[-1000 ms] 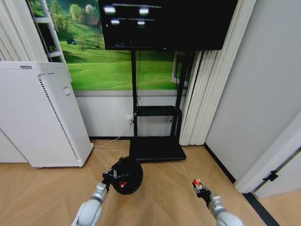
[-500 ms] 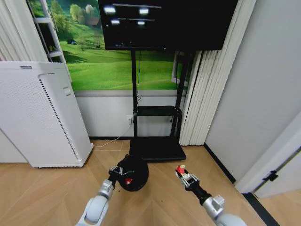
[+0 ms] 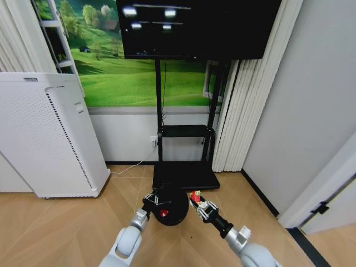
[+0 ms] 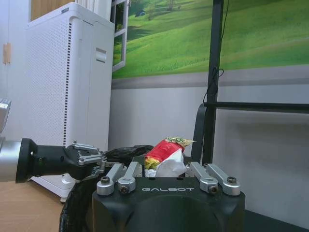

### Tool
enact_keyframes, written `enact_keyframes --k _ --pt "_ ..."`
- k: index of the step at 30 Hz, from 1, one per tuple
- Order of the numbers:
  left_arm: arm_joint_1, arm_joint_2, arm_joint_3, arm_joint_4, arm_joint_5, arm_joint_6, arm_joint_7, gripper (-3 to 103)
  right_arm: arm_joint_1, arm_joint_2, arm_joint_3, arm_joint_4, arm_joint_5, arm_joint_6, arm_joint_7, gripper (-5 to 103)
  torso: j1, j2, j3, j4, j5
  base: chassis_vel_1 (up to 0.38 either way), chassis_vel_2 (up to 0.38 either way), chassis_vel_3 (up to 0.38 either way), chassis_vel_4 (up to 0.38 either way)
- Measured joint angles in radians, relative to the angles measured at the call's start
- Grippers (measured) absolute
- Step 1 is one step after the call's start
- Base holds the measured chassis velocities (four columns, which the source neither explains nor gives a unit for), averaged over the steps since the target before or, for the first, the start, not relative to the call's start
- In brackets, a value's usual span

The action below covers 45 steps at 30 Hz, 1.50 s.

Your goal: Pick up the trash bin and place the garbage on the floor into it.

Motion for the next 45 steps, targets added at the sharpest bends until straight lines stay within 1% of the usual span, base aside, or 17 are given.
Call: enact_keyframes --k 6,12,14,15,17,19,20,22,23,26,27,29,32,37,39,42,45 --pt "-0.03 -0.058 0.044 0.051 0.019 -0.001 -0.002 7 0.085 0.052 -0.072 -0.078 -0.008 0.003 0.003 33 0.0 0.0 0.0 0.0003 0.0001 0.0 0.0 0.0 0.0" --pt "-0.032 -0.079 0.056 0.067 0.03 -0.005 -0.002 7 0.127 0.063 -0.104 -0.115 -0.011 0.004 0.015 30 0.0 0.0 0.0 0.0003 0.0 0.0 0.0 0.0 0.0" --pt "-0.033 -0.081 0.056 0.069 0.032 -0.006 -0.002 7 0.138 0.063 -0.106 -0.125 -0.01 0.001 0.016 35 0.0 0.0 0.0 0.0003 0.0 0.0 0.0 0.0 0.0" --pt "-0.034 -0.08 0.055 0.07 0.032 -0.006 -0.002 7 0.142 0.063 -0.107 -0.132 -0.01 -0.002 0.016 45 0.0 0.0 0.0 0.0003 -0.0001 0.0 0.0 0.0 0.0" --pt "-0.034 -0.08 0.053 0.07 0.032 -0.006 -0.002 7 0.144 0.064 -0.107 -0.137 -0.01 -0.003 0.015 45 0.0 0.0 0.0 0.0003 0.0 0.0 0.0 0.0 0.0" --pt "-0.035 -0.079 0.052 0.071 0.032 -0.007 -0.002 7 0.148 0.067 -0.108 -0.142 -0.011 -0.004 0.013 56 0.0 0.0 0.0 0.0003 0.0 0.0 0.0 0.0 0.0" --pt "-0.035 -0.079 0.052 0.071 0.032 -0.007 -0.002 7 0.148 0.067 -0.108 -0.142 -0.011 -0.004 0.013 56 0.0 0.0 0.0 0.0003 0.0 0.0 0.0 0.0 0.0" --pt "-0.036 -0.079 0.051 0.073 0.032 -0.009 -0.001 7 0.149 0.069 -0.111 -0.145 -0.012 -0.006 0.013 67 0.0 0.0 0.0 0.0003 -0.0001 0.0 0.0 0.0 0.0" --pt "-0.036 -0.079 0.051 0.073 0.032 -0.009 -0.001 7 0.149 0.069 -0.111 -0.145 -0.012 -0.006 0.013 67 0.0 0.0 0.0 0.0003 -0.0001 0.0 0.0 0.0 0.0" --pt "-0.037 -0.08 0.05 0.076 0.031 -0.01 -0.001 7 0.148 0.072 -0.111 -0.148 -0.016 -0.006 0.013 83 0.0 0.0 0.0 0.0003 -0.0001 0.0 0.0 0.0 0.0" --pt "-0.037 -0.08 0.05 0.076 0.031 -0.01 -0.001 7 0.148 0.072 -0.111 -0.148 -0.016 -0.006 0.013 83 0.0 0.0 0.0 0.0003 -0.0001 0.0 0.0 0.0 0.0" --pt "-0.037 -0.08 0.05 0.076 0.031 -0.011 -0.001 7 0.144 0.072 -0.108 -0.149 -0.018 -0.006 0.012 94 0.0 0.0 0.0 0.0003 -0.0001 0.0 0.0 0.0 0.0" --pt "-0.037 -0.081 0.049 0.076 0.031 -0.011 -0.001 7 0.139 0.072 -0.1 -0.148 -0.017 -0.007 0.013 99 0.0 0.0 0.0 0.0003 -0.0001 0.0 0.0 0.0 0.0" --pt "-0.029 -0.078 0.038 0.07 0.03 -0.011 0.0 7 0.129 0.077 -0.077 -0.136 -0.007 -0.016 0.03 100 0.0 0.0 0.0 0.0002 -0.0002 0.0 0.0 0.0 0.0" --pt "-0.01 -0.067 0.006 0.059 0.028 -0.016 0.0 7 0.113 0.079 -0.049 -0.131 0.016 -0.031 0.085 100 0.0 0.0 0.0 0.0003 -0.0002 0.0 0.0 0.0 0.0" --pt "-0.001 -0.063 -0.011 0.053 0.027 -0.018 0.001 7 0.108 0.08 -0.036 -0.132 0.024 -0.039 0.11 100 0.0 0.0 0.0 0.0003 -0.0001 0.0 0.0 0.0 0.0" --pt "0.034 -0.051 -0.081 0.02 0.021 -0.019 0.002 7 0.096 0.085 0.011 -0.142 0.027 -0.069 0.188 100 0.0 0.0 0.0 0.0002 -0.0002 0.0 0.0 0.0 0.0"
